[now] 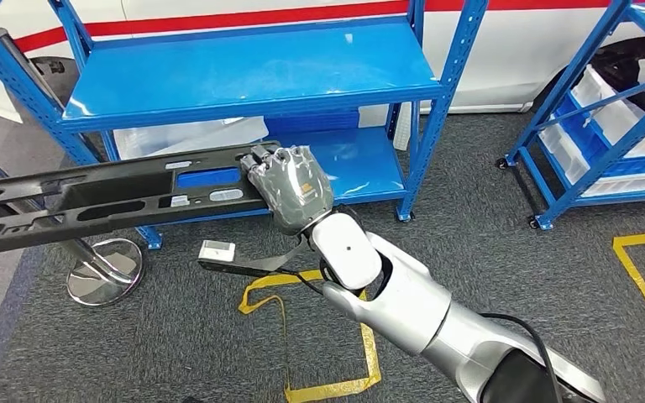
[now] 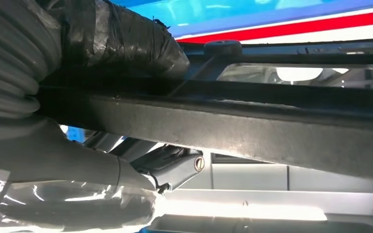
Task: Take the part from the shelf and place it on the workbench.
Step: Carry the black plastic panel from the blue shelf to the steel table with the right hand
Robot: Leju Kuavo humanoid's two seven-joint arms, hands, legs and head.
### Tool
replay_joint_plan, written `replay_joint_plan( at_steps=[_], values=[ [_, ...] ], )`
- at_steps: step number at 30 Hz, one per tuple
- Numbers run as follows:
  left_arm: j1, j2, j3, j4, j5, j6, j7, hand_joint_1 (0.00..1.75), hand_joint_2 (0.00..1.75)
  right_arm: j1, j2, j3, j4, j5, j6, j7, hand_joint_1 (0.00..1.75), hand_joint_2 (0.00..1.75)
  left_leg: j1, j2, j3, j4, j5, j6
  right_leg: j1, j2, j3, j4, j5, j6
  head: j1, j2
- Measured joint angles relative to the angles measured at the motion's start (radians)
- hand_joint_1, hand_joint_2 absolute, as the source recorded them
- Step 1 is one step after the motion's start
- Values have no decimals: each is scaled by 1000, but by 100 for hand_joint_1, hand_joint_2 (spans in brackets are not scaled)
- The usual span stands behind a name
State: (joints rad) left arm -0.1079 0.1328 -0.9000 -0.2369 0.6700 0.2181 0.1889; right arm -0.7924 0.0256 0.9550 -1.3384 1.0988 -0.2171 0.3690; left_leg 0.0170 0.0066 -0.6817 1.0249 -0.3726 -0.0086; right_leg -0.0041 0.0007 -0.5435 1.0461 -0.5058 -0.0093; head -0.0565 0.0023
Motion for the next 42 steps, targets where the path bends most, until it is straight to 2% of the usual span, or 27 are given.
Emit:
replay_joint_plan(
  at_steps=[2,3,5,6,7,8,10,12,14,16,17,18,20,21,22,23,24,26,28,31,33,36,37,38,39,40,42],
  values=[
    [2,-1,0,0,1,0,0,0,175,0,0,0,3,-16,-1,-1,175,175,3,-1,-15,23,-29,-11,-4,-3,-12,-7,18,-18,-1,0],
    [3,-2,-1,0,3,0,0,0,175,0,1,0,3,-34,-4,-4,175,175,5,-2,-29,60,-66,-15,-6,-4,-21,-10,28,-27,-2,0],
    [3,-2,-1,0,8,2,-1,0,175,2,1,0,4,-87,-13,-13,175,175,6,-2,-62,179,-153,-23,-4,-5,-40,-9,45,-34,-4,0],
    [3,-2,-1,0,10,4,-2,0,175,4,1,0,4,-117,-21,-18,175,175,7,-2,-73,235,-177,-26,-4,-5,-51,-7,52,-35,-4,0],
    [3,-2,-1,0,12,5,-3,0,175,6,1,0,4,-140,-28,-21,175,175,7,-2,-71,264,-179,-28,-3,-5,-62,-6,59,-34,-4,0],
    [3,-2,-1,0,14,5,-4,0,175,7,1,0,4,-156,-37,-23,175,175,7,-2,-52,260,-164,-29,-4,-5,-73,-3,66,-33,-5,0],
    [2,-2,-1,0,17,5,-7,0,175,6,1,0,4,-171,-52,-21,175,175,7,-2,31,156,-121,-27,-4,-5,-92,4,76,-28,-5,0],
    [-1,-2,-1,0,18,5,-9,0,175,3,1,0,4,-173,-60,-17,175,175,3,-4,110,38,-117,-20,-3,-5,-104,7,85,-18,-4,0],
    [-1,-2,-1,0,19,6,-10,0,175,0,1,0,4,-175,-66,-11,175,175,-3,-8,131,-4,-123,-11,-3,-5,-110,4,99,-5,-4,0],
    [1,-2,-1,0,19,7,-10,0,175,0,0,0,4,-187,-69,-6,175,175,-2,-6,123,-12,-109,2,-3,-3,-114,4,102,7,-4,0],
    [1,-2,-1,0,20,8,-10,0,175,-1,-1,0,4,-195,-68,-5,175,175,0,-4,119,-16,-101,11,-4,-2,-121,18,85,12,-2,0],
    [1,-2,-1,0,20,8,-10,0,175,-2,-1,0,4,-202,-66,-4,175,175,1,-2,113,-20,-92,20,-4,-2,-133,51,53,15,-1,0],
    [0,-3,-1,0,20,8,-13,0,175,-4,-3,0,4,-214,-61,-3,175,175,0,-1,95,-20,-79,32,-5,-2,-171,171,-34,19,2,0],
    [1,-3,-1,0,21,8,-20,0,175,-4,-3,0,4,-222,-59,-3,175,175,-1,-1,86,-19,-73,33,-5,-2,-188,233,-64,20,2,0],
    [2,-3,-1,0,21,8,-36,0,175,-4,-5,0,4,-232,-56,-3,175,175,-2,-1,77,-17,-68,34,-5,-2,-194,271,-74,21,2,0],
    [2,-3,-1,0,24,11,-62,0,175,-4,-7,0,4,-243,-54,-2,175,175,-2,-1,68,-16,-63,33,-5,-2,-182,274,-65,21,2,0],
    [3,-2,-1,0,27,15,-93,0,175,-4,-10,0,3,-253,-53,1,175,175,-2,-1,61,-13,-59,32,-5,-2,-151,239,-40,19,2,0],
    [2,-2,-1,0,37,24,-144,0,175,-7,-15,0,-1,-273,-53,5,175,175,-2,-4,47,-5,-54,27,-5,7,-62,108,1,11,2,0],
    [2,-2,-1,0,45,25,-160,0,175,-11,-18,0,-7,-295,-52,7,175,175,-2,-7,36,0,-46,16,-1,21,-11,16,9,2,2,0],
    [2,0,-1,0,53,19,-156,0,175,-14,-21,-1,-11,-330,-43,2,175,175,-1,-11,28,-3,-34,-3,0,16,-12,-7,17,-10,5,0],
    [3,0,0,1,54,15,-149,0,175,-15,-22,-1,-12,-343,-37,-2,175,175,1,-12,11,33,-64,-15,-6,2,-15,-15,28,-22,2,0],
    [3,-1,0,1,54,13,-145,0,175,-16,-22,-1,-13,-346,-35,-4,175,175,5,-11,-54,204,-158,-31,-6,-18,-23,-15,35,-30,-2,0],
    [4,-1,0,1,54,12,-143,0,175,-15,-22,-1,-13,-346,-35,-4,175,175,6,-11,-69,248,-170,-35,-5,-26,-26,-13,35,-30,-2,0],
    [5,-1,-1,1,54,10,-141,0,175,-15,-22,-1,-13,-346,-35,-4,175,175,6,-10,-68,261,-165,-37,-5,-33,-29,-11,35,-30,-2,0],
    [7,-1,-1,1,54,8,-139,0,175,-15,-22,-1,-13,-346,-36,-4,175,175,6,-8,-49,236,-143,-38,-5,-40,-30,-9,35,-30,-2,0],
    [7,-1,-1,1,53,5,-137,0,175,-15,-22,-1,-13,-345,-36,-5,175,175,7,-2,-14,179,-111,-37,-6,-47,-31,-7,34,-29,-2,0],
    [4,-1,-1,1,52,1,-133,0,175,-18,-22,-1,-14,-341,-39,-5,175,175,-1,26,55,57,-77,-31,-2,-61,-33,-5,33,-24,-2,0]
  ],
)
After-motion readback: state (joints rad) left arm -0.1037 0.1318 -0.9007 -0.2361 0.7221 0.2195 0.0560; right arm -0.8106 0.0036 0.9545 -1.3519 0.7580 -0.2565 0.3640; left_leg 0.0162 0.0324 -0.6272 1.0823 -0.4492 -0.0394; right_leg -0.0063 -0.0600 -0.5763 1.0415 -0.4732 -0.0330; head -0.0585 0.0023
